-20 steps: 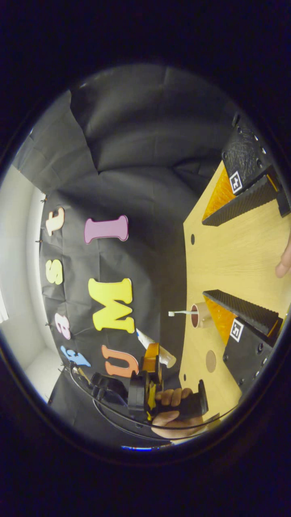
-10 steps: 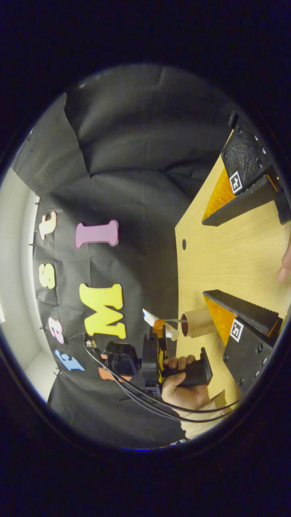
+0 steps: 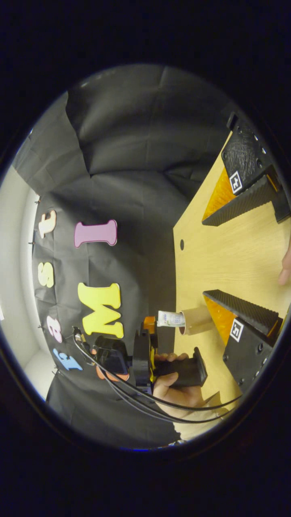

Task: Put the toothbrush and toothpaste on the desktop into the cup, then pick up the cup and place it on the coaster on the desktop.

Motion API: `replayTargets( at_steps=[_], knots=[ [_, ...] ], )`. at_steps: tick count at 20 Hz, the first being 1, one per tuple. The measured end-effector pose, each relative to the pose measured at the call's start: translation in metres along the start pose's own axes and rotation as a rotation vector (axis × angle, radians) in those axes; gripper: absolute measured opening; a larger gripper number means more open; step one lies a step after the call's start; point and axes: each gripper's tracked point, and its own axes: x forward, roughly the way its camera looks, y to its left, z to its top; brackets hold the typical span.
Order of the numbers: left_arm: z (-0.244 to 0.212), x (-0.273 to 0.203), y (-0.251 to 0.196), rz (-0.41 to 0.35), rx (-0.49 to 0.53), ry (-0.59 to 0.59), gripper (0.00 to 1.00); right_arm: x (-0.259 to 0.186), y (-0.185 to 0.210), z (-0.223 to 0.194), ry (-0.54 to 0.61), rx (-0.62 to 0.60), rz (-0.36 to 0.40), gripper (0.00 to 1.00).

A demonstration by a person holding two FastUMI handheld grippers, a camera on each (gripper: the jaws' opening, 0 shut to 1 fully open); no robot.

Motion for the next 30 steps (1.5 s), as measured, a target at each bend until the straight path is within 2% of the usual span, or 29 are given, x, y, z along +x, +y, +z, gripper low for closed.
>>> replayTargets(
  at_steps=[1,2,4,6,8,11,13,14,16,19,20,21,23,24,27,30],
  knots=[
    [0.002,-0.008,0.0,0.001,-0.005,-0.003,0.6,-0.003,0.001,0.004,-0.007,-0.002,-0.003,0.96],
    [0.002,-0.017,0.0,0.002,-0.001,-0.005,0.66,-0.006,0.003,0.007,-0.013,-0.003,-0.002,0.96],
    [0.003,-0.037,0.007,0.021,0.028,0.002,0.83,-0.012,0.007,0.012,-0.015,-0.004,-0.003,0.96],
    [-0.001,-0.057,0.015,0.042,0.034,0.014,0.84,-0.017,0.014,0.014,-0.007,0.007,0.007,0.96],
    [-0.001,-0.082,0.028,0.097,0.048,0.001,0.85,-0.023,0.014,0.02,-0.01,0.015,-0.003,0.96],
    [0.001,-0.128,0.027,0.106,0.07,-0.014,0.85,-0.035,0.014,0.031,-0.042,-0.001,-0.027,0.96],
    [-0.004,-0.169,0.04,0.168,0.051,-0.03,0.84,-0.044,0.016,0.044,-0.082,-0.02,-0.039,0.96],
    [-0.01,-0.195,0.042,0.191,0.038,-0.049,0.84,-0.051,0.025,0.048,-0.084,-0.026,-0.019,0.93],
    [-0.012,-0.219,0.039,0.197,0.053,-0.05,0.84,-0.056,0.039,0.054,-0.078,-0.011,0.032,0.96],
    [-0.01,-0.255,0.046,0.21,0.033,-0.062,0.84,-0.053,0.045,0.061,-0.074,-0.062,0.018,0.93],
    [-0.006,-0.266,0.044,0.192,-0.002,-0.083,0.84,-0.048,0.06,0.064,-0.058,-0.06,0.049,0.93],
    [-0.006,-0.273,0.048,0.193,-0.011,-0.077,0.84,-0.042,0.069,0.066,-0.043,-0.054,0.07,0.96],
    [-0.007,-0.284,0.056,0.185,-0.005,-0.071,0.84,-0.025,0.085,0.074,-0.026,-0.061,0.097,0.95],
    [-0.006,-0.283,0.057,0.177,0.005,-0.066,0.84,-0.014,0.091,0.076,-0.014,-0.073,0.099,0.93],
    [0.0,-0.284,0.07,0.186,0.025,-0.088,0.84,0.025,0.114,0.085,0.03,-0.093,0.13,0.96],
    [-0.008,-0.277,0.071,0.162,-0.005,-0.072,0.84,0.066,0.142,0.083,0.118,-0.103,0.17,0.95]
  ],
)
